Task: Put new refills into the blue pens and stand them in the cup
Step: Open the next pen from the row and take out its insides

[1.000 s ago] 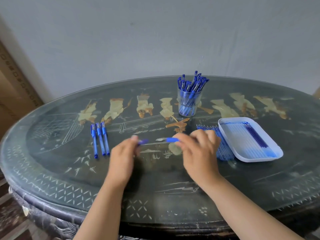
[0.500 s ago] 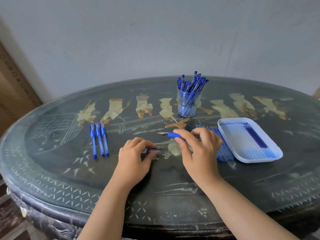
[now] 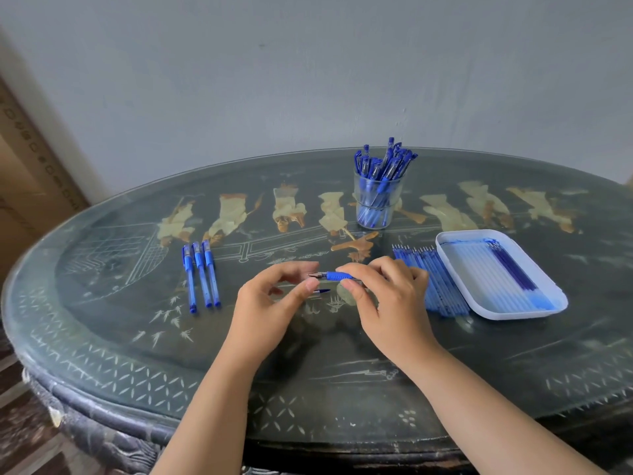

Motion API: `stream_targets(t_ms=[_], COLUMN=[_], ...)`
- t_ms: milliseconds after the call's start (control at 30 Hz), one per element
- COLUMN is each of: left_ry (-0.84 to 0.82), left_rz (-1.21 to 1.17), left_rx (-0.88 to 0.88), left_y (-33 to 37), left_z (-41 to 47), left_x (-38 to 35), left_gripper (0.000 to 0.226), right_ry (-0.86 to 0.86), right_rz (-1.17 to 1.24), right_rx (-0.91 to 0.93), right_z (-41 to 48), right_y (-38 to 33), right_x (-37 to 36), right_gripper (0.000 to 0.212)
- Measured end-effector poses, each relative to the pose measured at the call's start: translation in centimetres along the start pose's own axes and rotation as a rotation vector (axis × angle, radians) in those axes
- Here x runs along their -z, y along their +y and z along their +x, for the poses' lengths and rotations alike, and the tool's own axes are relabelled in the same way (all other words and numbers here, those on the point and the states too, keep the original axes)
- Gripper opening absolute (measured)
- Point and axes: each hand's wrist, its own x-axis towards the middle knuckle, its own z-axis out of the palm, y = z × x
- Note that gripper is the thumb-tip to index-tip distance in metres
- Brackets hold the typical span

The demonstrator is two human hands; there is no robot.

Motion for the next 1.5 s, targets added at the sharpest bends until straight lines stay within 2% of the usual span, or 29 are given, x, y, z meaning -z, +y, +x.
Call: stream_targets(t_ms=[133,267,367,533,667,767,833,967,1067,1167,1300,1433,1500], left_ry=[0.015,0.036,0.049,0.047,0.019,0.015,0.004,-0.004,0.015,-0.005,0.003,0.011,-0.004], left_rz=[-0.006,0.138,0.219,0.095,0.064,0.101,0.021,-0.059,-0.007,-0.086,-0.110,-0.117,-0.160], left_rx=[0.014,-0.071,-0.118,-0.053,-0.044,-0.015,0.015,0.040,0.074,0.072,0.081,0.105,0.085], left_y=[-0.1,-0.8,-0.9,-0.7,-1.0,-0.9,-0.8,-0.9,-0.7,-0.8,-0.8,-0.6,-0.5], left_z=[0.1,0.1,0.0,0.0,0.2,0.2,0.1,0.2,0.2,0.1,0.2,0.2,0.1], left_x=[-0.3,-0.9,-1.2,-1.2,-1.0,-1.2,-1.1,-0.7,-1.0,-0.9,-0.7,-0.8,-0.7], left_gripper=[0.010,0.005,0.020,0.028,0.013,0.030,0.033,0.014,0.028,0.033,0.012,0.033,0.032], right_ry=[-0.021,-0.017,-0.017,-0.019,-0.019,-0.016,-0.013,-0.017,-0.014,-0.015,-0.028,-0.024,-0.020], right_rz=[0.009,-0.014,-0.043,-0.048,-0.059,-0.069,-0.066,-0.071,-0.073,-0.071,-0.087,-0.082,-0.083], right_rx=[0.020,0.031,0.056,0.057,0.054,0.053,0.049,0.051,0.047,0.050,0.055,0.042,0.042], right_z=[0.0,0.0,0.0,0.0,0.1,0.1,0.0,0.0,0.0,0.0,0.0,0.1,0.0], right_y=[0.0,0.0,-0.1,-0.2,-0.1,-0.1,-0.1,0.0,-0.1,-0.1,-0.1,-0.2,-0.1], right_x=[0.0,0.0,0.0,0.0,0.0,-0.1,-0.1,-0.1,-0.1,0.0,0.0,0.0,0.0], right_gripper=[0.022,0.023,0.022,0.023,0.023,0.024,0.024,0.024,0.025,0.026,0.025,0.026,0.026])
